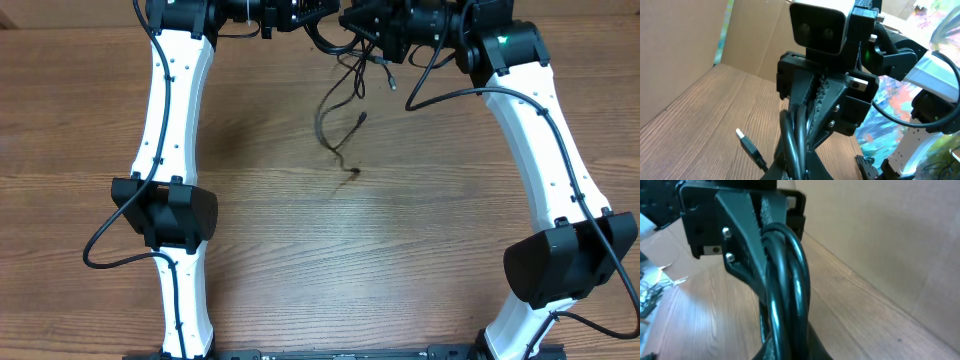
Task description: Untangle cables
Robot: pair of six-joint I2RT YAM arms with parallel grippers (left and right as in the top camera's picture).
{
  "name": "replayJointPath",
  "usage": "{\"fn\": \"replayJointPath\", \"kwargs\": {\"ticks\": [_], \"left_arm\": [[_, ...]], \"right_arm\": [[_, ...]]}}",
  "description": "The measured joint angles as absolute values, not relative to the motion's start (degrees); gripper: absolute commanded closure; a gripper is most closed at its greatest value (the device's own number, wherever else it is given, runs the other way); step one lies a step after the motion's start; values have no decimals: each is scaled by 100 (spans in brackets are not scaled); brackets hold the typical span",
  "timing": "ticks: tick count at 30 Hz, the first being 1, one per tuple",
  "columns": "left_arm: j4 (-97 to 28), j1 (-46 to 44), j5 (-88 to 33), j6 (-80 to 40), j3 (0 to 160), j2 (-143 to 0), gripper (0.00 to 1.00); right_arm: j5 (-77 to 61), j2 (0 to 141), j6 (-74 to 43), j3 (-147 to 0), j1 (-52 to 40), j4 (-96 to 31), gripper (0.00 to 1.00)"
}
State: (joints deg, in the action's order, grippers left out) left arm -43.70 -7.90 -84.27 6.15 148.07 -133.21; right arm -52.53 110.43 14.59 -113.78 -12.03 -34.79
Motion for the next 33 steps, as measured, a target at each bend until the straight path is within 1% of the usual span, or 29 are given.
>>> {"fn": "replayJointPath", "kwargs": {"ticks": [1, 2, 8, 9, 11, 12, 15, 16, 17, 18, 20, 21, 26, 27, 29, 33], "left_arm": [[-4364, -790, -8368, 587, 14807, -13321, 88], [-4320, -788, -8320, 541, 14807, -13323, 86], [-3704, -722, -7762, -276, 14807, -13321, 83], [-3579, -703, -7684, -403, 14807, -13321, 85], [-3424, -666, -7544, -607, 14807, -13321, 93], [-3398, -666, -7500, -670, 14807, -13321, 96], [-3387, -633, -7406, -766, 14807, -13321, 96], [-3398, -633, -7384, -786, 14807, -13321, 93], [-3420, -633, -7369, -816, 14807, -13321, 83], [-3439, -633, -7360, -812, 14807, -13321, 76], [-3551, -633, -7341, -869, 14807, -13321, 69], [-3618, -633, -7338, -869, 14807, -13321, 68], [-4265, -617, -7255, -906, 14809, -13321, 69], [-4438, -589, -7164, -952, 14811, -13321, 67], [-4845, -576, -6853, -1184, 14811, -13321, 66], [-5360, -548, -6110, -1623, 14811, -13321, 66]], "right_arm": [[-5256, 11043, 1461, -11378, -1197, -3553, 96], [-5249, 11043, 1459, -11378, -1190, -3618, 96], [-5122, 11043, 1466, -11378, -1122, -3924, 96], [-5068, 11043, 1472, -11378, -1125, -4010, 96], [-4995, 11045, 1481, -11378, -1129, -4080, 96], [-4969, 11045, 1481, -11378, -1129, -4088, 96], [-4904, 11045, 1426, -11378, -1131, -4082, 96], [-4899, 11045, 1409, -11378, -1129, -4080, 96], [-4888, 11045, 1389, -11378, -1129, -4077, 96], [-4884, 11045, 1372, -11378, -1129, -4073, 96], [-4862, 11045, 1262, -11378, -1129, -3979, 96], [-4862, 11045, 1181, -11378, -1129, -3889, 96], [-4851, 11045, 491, -11375, -1094, -3343, 96], [-4849, 11045, 381, -11375, -1070, -3284, 96], [-4845, 11045, 246, -11375, -1024, -3214, 96], [-4840, 11045, 3, -11375, -974, -3175, 96]]}}
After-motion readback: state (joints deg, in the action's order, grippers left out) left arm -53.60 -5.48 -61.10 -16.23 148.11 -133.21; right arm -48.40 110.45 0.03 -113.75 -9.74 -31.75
